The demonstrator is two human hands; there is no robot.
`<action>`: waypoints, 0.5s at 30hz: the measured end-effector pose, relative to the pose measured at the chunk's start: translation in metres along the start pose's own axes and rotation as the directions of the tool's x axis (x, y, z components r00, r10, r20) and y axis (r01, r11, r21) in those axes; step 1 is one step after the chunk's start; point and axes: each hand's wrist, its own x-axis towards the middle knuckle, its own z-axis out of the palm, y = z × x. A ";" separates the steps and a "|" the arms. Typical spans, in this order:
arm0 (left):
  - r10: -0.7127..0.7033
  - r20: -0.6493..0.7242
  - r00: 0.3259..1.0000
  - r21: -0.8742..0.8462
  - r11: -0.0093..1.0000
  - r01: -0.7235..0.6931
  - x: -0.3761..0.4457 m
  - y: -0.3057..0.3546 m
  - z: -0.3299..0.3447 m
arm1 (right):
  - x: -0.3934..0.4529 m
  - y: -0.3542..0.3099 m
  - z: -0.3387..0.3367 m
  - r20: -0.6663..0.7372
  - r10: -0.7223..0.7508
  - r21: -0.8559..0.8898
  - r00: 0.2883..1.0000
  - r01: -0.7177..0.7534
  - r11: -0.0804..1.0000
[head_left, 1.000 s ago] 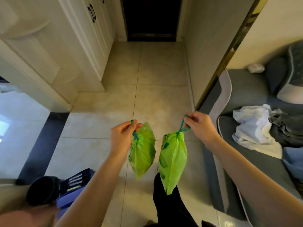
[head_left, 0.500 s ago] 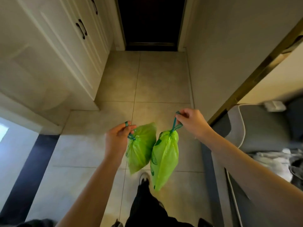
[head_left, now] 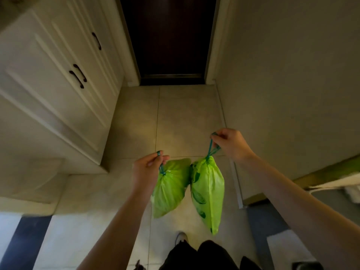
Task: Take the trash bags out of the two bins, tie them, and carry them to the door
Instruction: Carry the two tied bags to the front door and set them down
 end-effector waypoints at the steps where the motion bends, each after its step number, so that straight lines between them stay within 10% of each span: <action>1: 0.008 0.003 1.000 -0.001 1.000 -0.008 0.019 0.006 0.005 | 0.020 -0.005 0.000 -0.002 -0.001 0.014 1.000 0.001 1.000; 15: -0.057 -0.176 0.983 -0.028 0.998 0.053 0.271 0.062 0.077 | 0.305 -0.043 0.002 0.179 -0.040 0.138 0.983 0.015 0.990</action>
